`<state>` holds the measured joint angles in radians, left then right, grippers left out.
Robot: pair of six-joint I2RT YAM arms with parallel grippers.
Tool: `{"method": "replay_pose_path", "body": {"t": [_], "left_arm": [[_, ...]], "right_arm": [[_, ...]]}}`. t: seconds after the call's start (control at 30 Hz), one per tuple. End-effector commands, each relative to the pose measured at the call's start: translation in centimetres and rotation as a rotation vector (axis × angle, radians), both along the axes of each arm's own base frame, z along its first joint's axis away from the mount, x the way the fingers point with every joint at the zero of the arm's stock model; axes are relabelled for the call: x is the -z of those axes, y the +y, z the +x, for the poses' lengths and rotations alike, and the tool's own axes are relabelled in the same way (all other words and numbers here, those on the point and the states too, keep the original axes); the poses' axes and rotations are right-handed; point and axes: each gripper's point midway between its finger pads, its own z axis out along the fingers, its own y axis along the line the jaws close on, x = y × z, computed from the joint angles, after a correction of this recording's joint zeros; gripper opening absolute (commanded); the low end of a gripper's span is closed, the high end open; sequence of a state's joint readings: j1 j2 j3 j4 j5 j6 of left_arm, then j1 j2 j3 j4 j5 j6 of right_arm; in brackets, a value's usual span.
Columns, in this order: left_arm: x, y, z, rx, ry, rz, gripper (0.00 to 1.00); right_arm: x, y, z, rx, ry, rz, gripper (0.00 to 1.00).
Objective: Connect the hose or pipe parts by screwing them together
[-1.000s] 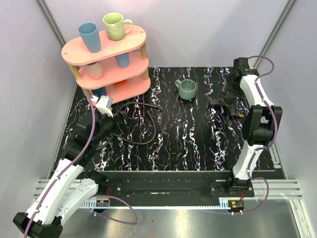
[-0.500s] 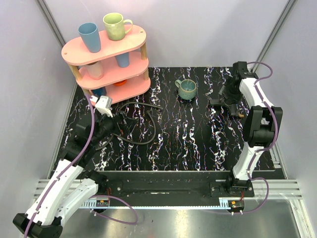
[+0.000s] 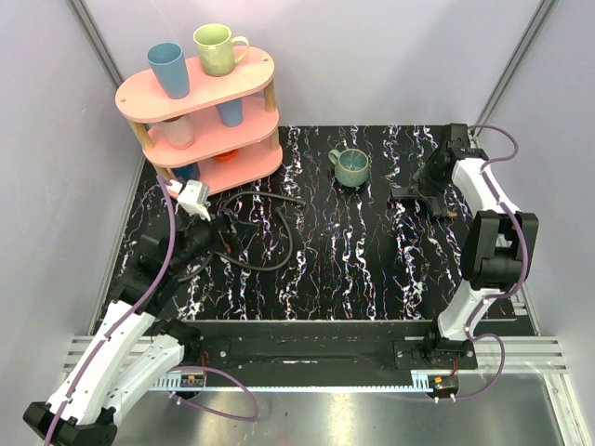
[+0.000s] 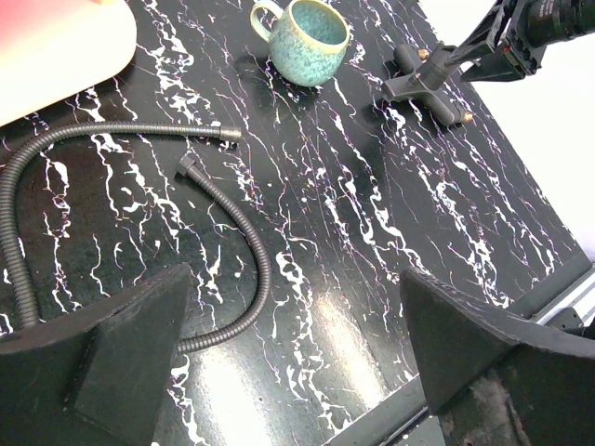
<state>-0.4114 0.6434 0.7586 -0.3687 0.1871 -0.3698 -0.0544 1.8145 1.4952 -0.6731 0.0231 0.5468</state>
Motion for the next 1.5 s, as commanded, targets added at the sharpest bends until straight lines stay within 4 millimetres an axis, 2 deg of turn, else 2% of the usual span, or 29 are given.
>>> {"method": "replay_pose_path", "body": {"t": [0.0, 0.07, 0.1, 0.17, 0.2, 0.27, 0.3, 0.33, 0.37, 0.4, 0.43, 0.47, 0.57, 0.6, 0.63, 0.67, 0.7, 0.77, 0.83, 0.87, 0.93, 0.97, 1.07, 1.2, 1.37, 1.47], "left_arm": [[-1.2, 0.0, 0.2, -0.004, -0.047, -0.008, 0.99], [-1.1, -0.1, 0.2, 0.0, -0.042, -0.009, 0.99], [-1.0, -0.2, 0.2, 0.005, -0.04, -0.009, 0.99], [-1.0, -0.3, 0.2, 0.01, -0.035, -0.012, 0.99], [-1.0, -0.3, 0.2, 0.013, -0.036, -0.013, 0.99], [-1.2, -0.3, 0.1, 0.011, -0.039, -0.014, 0.99], [-1.2, -0.3, 0.1, 0.012, -0.039, -0.016, 0.99], [-1.2, -0.3, 0.1, 0.015, -0.039, -0.016, 0.99], [-1.2, -0.3, 0.0, 0.014, -0.041, -0.017, 0.99], [-1.3, -0.3, 0.0, 0.014, -0.043, -0.018, 0.99], [-1.2, -0.3, 0.0, 0.015, -0.042, -0.018, 0.99], [-1.3, -0.3, -0.1, 0.017, -0.045, -0.019, 0.99], [-1.2, -0.4, -0.1, 0.02, -0.042, -0.018, 0.99], [-1.3, -0.5, -0.2, 0.026, -0.043, -0.019, 0.99], [-1.2, -0.6, -0.2, 0.029, -0.04, -0.018, 0.99], [-1.2, -0.6, -0.2, 0.029, -0.04, -0.017, 0.99], [-1.1, -0.8, -0.3, 0.037, -0.039, -0.017, 0.99], [-0.9, -0.9, -0.3, 0.037, -0.036, -0.013, 0.99], [-0.8, -1.2, -0.3, 0.052, -0.027, -0.014, 0.99], [-0.7, -1.3, -0.3, 0.058, -0.022, -0.013, 0.99], [-0.7, -1.3, -0.2, 0.058, -0.019, -0.01, 0.99], [-0.5, -1.3, -0.2, 0.056, -0.011, -0.003, 0.99], [-0.4, -0.8, 0.0, 0.03, -0.016, 0.009, 0.99], [-0.2, -0.6, 0.3, 0.011, -0.015, 0.017, 0.99], [-0.3, -0.7, 0.3, 0.016, -0.012, 0.015, 0.99], [-0.2, -0.7, 0.3, 0.015, -0.009, 0.017, 0.99]], "right_arm": [[-4.5, 1.9, -1.0, -0.006, -0.128, 0.095, 0.24], [-4.5, 2.4, -2.1, -0.01, -0.124, 0.127, 0.22], [-5.4, 2.9, -2.6, -0.024, -0.143, 0.146, 0.19], [-5.2, 3.5, -3.6, -0.036, -0.14, 0.173, 0.16], [-5.9, 4.0, -4.1, -0.051, -0.157, 0.199, 0.15], [-6.0, 4.6, -4.9, -0.066, -0.155, 0.226, 0.15], [-6.9, 5.1, -5.4, -0.089, -0.173, 0.247, 0.17], [-7.2, 5.2, -5.6, -0.117, -0.181, 0.237, 0.29], [-8.4, 5.2, -5.6, -0.151, -0.215, 0.217, 0.38], [-9.2, 4.7, -5.3, -0.178, -0.241, 0.168, 0.46], [-9.6, 3.7, -5.1, -0.201, -0.259, 0.09, 0.58], [-10.6, 2.5, -4.5, -0.186, -0.284, 0.018, 0.6], [-11.2, -4.1, -3.7, -0.008, -0.265, -0.276, 0.66], [-11.3, -5.6, -3.7, 0.028, -0.262, -0.285, 0.68], [-11.2, -5.8, -3.2, 0.022, -0.271, -0.204, 0.69], [-10.8, -8.8, -2.6, 0.082, -0.277, -0.127, 0.7], [-10.8, -7.9, -1.8, 0.032, -0.301, -0.017, 0.7], [-9.5, -10.3, -0.5, 0.068, -0.264, -0.015, 0.73], [-8.3, -11.5, 0.4, 0.071, -0.234, -0.016, 0.75], [-6.8, -12.0, 1.3, 0.069, -0.207, -0.003, 0.77], [-5.1, -12.1, 1.9, 0.061, -0.18, 0.026, 0.8], [-2.9, -12.1, 2.4, 0.064, -0.147, 0.05, 0.8], [0.2, -13.3, 3.0, 0.119, -0.09, 0.065, 0.8], [1.8, -13.6, 4.8, 0.108, -0.077, 0.137, 0.76], [5.1, -13.5, 3.9, 0.132, 0.016, 0.167, 0.7], [6.2, -13.4, 3.3, 0.129, 0.047, 0.16, 0.68]]}}
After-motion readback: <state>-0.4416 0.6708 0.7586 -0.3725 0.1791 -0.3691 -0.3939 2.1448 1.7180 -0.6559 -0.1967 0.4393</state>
